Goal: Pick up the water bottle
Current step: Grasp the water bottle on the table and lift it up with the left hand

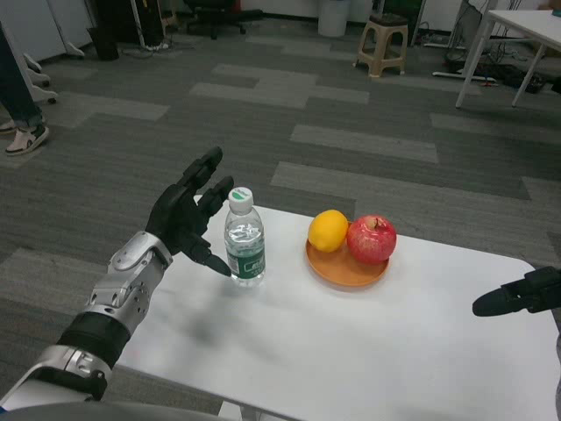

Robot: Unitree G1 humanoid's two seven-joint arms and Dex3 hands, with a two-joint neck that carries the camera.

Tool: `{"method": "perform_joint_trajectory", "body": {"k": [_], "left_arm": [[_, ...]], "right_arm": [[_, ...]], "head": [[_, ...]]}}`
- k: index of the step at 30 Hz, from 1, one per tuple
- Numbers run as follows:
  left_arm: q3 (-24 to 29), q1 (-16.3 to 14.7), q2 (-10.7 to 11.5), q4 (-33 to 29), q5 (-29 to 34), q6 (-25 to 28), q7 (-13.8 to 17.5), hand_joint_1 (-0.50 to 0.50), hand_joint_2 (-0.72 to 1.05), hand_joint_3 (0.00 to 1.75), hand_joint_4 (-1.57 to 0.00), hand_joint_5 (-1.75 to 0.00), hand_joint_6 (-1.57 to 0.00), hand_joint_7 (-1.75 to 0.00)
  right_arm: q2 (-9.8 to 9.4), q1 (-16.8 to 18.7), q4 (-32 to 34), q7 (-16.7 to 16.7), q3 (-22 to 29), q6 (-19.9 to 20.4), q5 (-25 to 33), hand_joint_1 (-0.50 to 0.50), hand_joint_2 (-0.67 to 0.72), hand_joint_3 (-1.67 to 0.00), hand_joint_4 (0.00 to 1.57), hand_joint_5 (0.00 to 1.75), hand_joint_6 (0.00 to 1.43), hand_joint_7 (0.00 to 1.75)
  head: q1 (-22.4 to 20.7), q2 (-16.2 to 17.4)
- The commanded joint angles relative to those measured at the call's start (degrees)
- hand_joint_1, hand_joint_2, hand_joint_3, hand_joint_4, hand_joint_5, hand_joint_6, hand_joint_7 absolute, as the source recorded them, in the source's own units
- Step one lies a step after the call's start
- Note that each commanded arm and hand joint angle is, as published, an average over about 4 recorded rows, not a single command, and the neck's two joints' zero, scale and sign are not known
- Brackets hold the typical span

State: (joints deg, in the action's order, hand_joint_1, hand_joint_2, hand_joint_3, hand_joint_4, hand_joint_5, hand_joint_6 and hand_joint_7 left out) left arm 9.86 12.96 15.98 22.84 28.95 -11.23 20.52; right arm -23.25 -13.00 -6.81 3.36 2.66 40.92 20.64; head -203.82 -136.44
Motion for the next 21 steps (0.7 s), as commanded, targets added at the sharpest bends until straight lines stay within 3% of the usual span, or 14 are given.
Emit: {"method": "perform_joint_trajectory", "body": {"k": [1,5,9,21], "left_arm": [[-1.87,1.63,0.63,2.91,2.29,-1.16,0.35,-0.5,-0.19,0.04,0.0,-0.1,0.0,0.0],[-3.98,3.03,0.85,5.59,4.22,-2.13,0.57,-0.5,-0.19,0.09,0.0,-0.1,0.0,0.0],[-5.03,4.31,1.09,7.7,4.44,-3.05,0.66,-0.5,-0.19,0.0,0.0,-0.1,0.0,0.0],[-9.82,6.88,2.04,11.32,5.3,-3.09,0.68,-0.5,-0.19,0.0,0.0,-0.1,0.0,0.0]], "right_arm": [[0.18,0.83,0.96,0.2,0.1,0.35,0.63,-0.46,0.69,0.0,0.0,0.0,0.0,0.0],[0.23,1.44,1.49,0.25,0.19,0.39,0.72,-0.46,0.66,0.0,0.0,0.0,0.0,0.0],[0.31,1.88,1.93,0.25,0.24,0.48,0.72,-0.46,0.66,0.0,0.0,0.0,0.0,0.0],[0.29,2.45,2.33,0.33,0.17,0.48,0.83,-0.46,0.66,0.0,0.0,0.0,0.0,0.0]], "head": [[0.0,-0.19],[-0.04,-0.24],[0.06,-0.52],[0.18,-0.45]]}}
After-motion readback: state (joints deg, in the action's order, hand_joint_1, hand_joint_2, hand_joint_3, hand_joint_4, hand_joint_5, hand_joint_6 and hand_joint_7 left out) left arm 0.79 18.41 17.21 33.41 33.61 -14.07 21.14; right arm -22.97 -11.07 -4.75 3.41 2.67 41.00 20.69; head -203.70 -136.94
